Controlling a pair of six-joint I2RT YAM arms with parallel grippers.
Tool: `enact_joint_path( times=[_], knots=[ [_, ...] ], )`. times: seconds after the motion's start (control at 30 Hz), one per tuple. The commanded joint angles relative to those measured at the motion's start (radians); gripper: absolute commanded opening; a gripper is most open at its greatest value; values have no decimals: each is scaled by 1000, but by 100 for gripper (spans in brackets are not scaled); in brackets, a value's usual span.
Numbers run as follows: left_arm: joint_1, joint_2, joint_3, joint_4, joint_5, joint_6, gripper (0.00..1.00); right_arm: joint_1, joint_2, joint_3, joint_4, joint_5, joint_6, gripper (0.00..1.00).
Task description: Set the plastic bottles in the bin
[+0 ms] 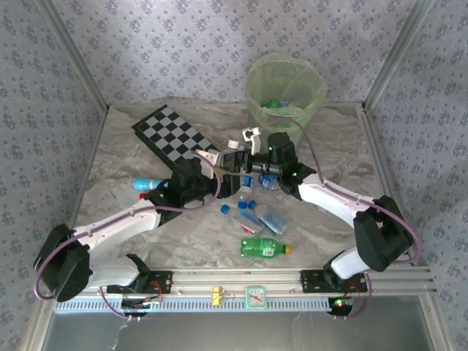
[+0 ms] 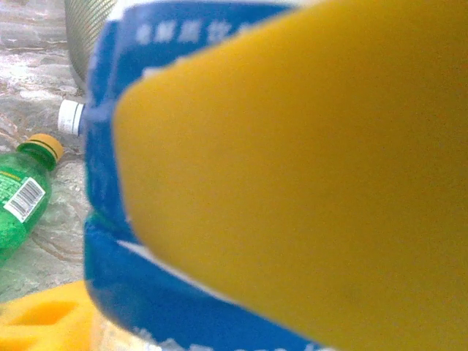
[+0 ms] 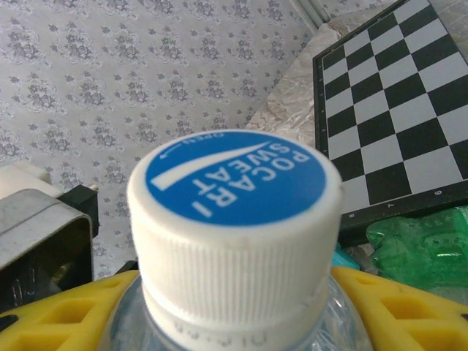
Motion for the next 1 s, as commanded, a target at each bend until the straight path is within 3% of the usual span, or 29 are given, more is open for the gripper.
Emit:
enact_joint_path(
  times=[0.0, 0.2, 0.33, 0.5, 0.63, 0.77, 0.97],
  knots=[
    [-12, -53, 1, 48, -13, 15, 87, -11, 3, 15, -43, 11, -28, 54],
    [-9, -103, -24, -13, -146, 24, 97, -66, -44, 76, -225, 63, -134, 54],
    [10, -126, -42, -66, -251, -2, 97, -109, -87, 160, -363, 113, -229, 53],
    [72, -134, -64, -130, -304, -85, 97, -170, -107, 352, -510, 131, -332, 52],
    [115, -129, -64, -253, -417, -195, 97, -212, -101, 492, -571, 168, -400, 51],
    [177, -124, -91, -349, -434, -310, 97, -253, -67, 623, -603, 234, -460, 51],
    [194, -136, -148, -339, -410, -362, 97, -306, 47, 786, -611, 379, -538, 51]
  ],
)
